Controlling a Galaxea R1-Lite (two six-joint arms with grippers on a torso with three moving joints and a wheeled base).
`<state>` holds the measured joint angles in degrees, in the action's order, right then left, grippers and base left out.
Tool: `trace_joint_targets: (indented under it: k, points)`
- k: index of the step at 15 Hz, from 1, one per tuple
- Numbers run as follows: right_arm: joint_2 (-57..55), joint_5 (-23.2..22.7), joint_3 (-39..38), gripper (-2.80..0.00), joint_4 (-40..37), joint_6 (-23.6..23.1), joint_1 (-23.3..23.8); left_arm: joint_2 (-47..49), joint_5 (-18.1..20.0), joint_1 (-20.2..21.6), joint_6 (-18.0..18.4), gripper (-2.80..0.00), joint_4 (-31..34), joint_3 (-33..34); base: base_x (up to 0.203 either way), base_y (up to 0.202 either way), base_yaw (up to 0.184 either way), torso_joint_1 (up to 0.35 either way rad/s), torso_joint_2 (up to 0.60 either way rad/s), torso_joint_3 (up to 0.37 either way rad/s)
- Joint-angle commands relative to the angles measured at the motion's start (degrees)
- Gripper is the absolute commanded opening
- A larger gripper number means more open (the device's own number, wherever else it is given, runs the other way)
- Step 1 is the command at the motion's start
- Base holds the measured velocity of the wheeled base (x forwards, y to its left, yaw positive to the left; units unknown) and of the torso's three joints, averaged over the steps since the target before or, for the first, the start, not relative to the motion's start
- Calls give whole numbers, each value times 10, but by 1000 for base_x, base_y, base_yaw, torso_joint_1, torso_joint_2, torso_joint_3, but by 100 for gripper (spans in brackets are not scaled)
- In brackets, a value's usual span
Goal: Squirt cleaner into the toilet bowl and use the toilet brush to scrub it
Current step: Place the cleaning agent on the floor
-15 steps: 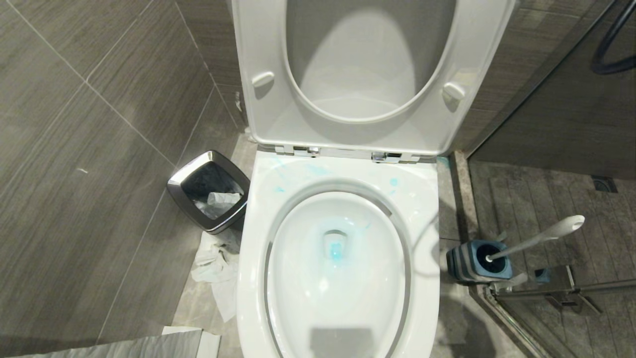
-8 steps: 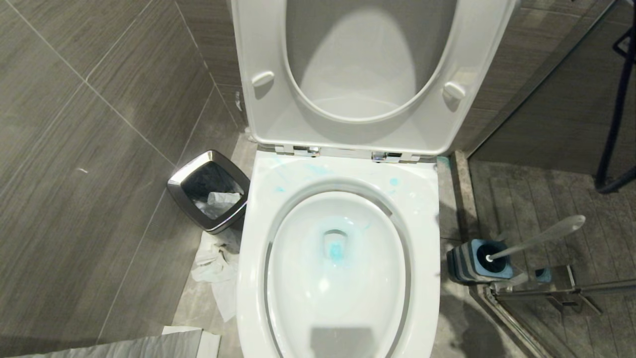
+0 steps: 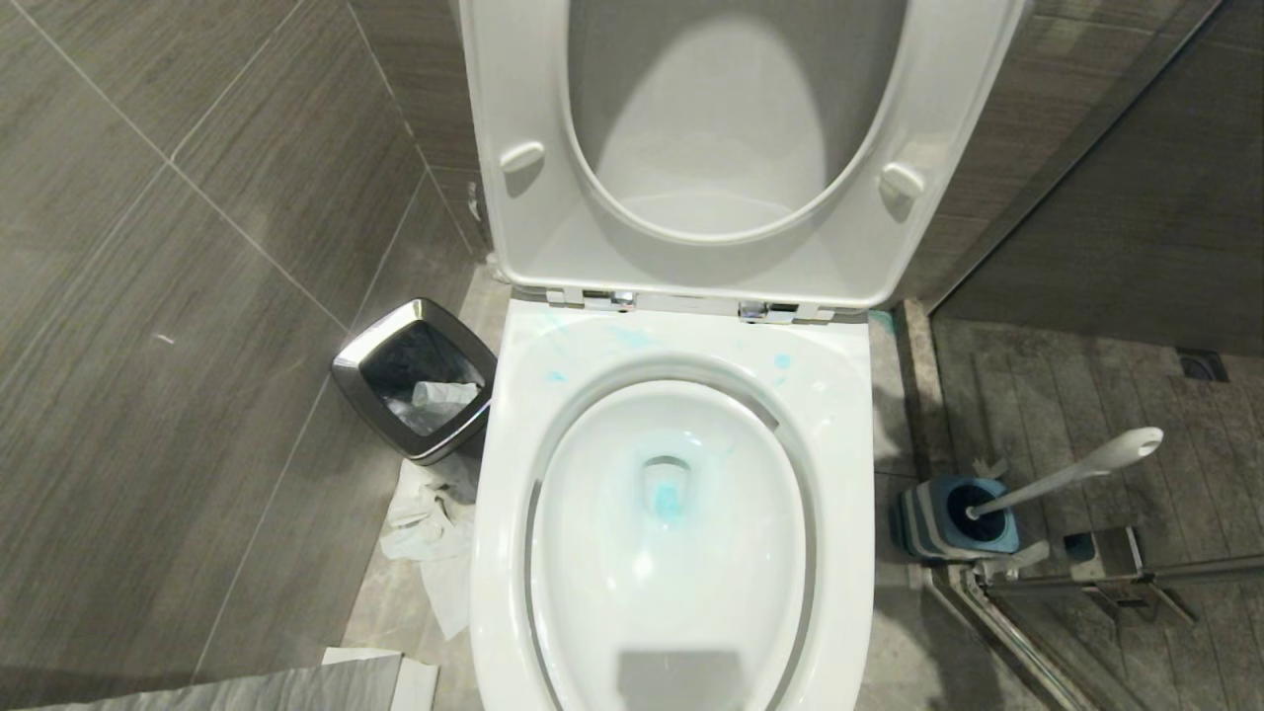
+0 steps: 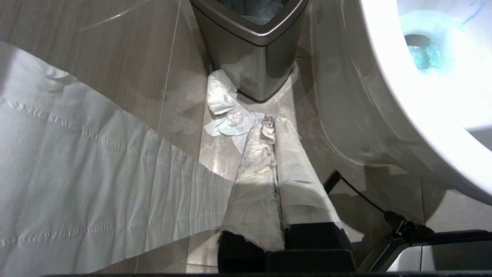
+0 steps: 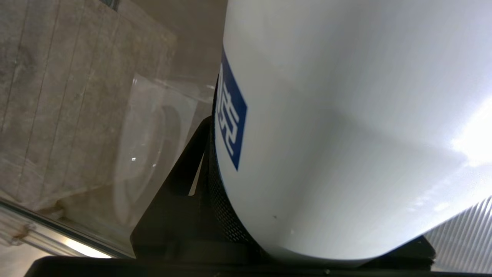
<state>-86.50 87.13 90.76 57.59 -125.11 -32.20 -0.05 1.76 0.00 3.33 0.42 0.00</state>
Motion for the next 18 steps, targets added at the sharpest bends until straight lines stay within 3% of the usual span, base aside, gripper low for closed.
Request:
trace_joint_targets:
  k: [1, 3, 6, 8, 10, 12, 14, 16, 18]
  points:
    - [19, 5, -2, -280, 0, -6, -29, 0, 0, 0, 0, -280, 0, 1, 0, 0, 0, 0, 0, 0]
    - [28, 5, -14, -280, 14, -3, -88, 0, 0, 0, 0, -280, 0, 1, 0, 0, 0, 0, 0, 0]
    - [64, 5, -95, -280, 40, -1, -216, 0, 0, 0, 0, -280, -1, 1, 0, 0, 0, 0, 0, 0]
    - [75, 5, -119, -280, 46, 3, -259, 0, 0, 0, 0, -280, -1, 1, 0, 0, 0, 0, 0, 0]
    - [82, 5, -114, -280, -24, -15, -258, 0, 0, 0, 0, -280, 0, 1, 0, 0, 0, 0, 0, 0]
    - [91, -9, -80, -280, -183, -29, -258, 0, 0, 0, 0, -280, 0, 1, 0, 0, 0, 0, 0, 0]
    - [95, -79, -56, -280, -306, -26, -257, 0, 0, 0, -1, -280, 0, 1, 0, 0, 0, 0, 0, 0]
    - [94, -135, -53, -280, -349, -8, -242, 0, 0, 0, 0, -280, 0, 1, 0, 0, 0, 0, 0, 0]
    - [99, -236, -37, -280, -437, 32, -216, 0, 0, 0, 0, -280, 0, 1, 0, 0, 0, 0, 0, 0]
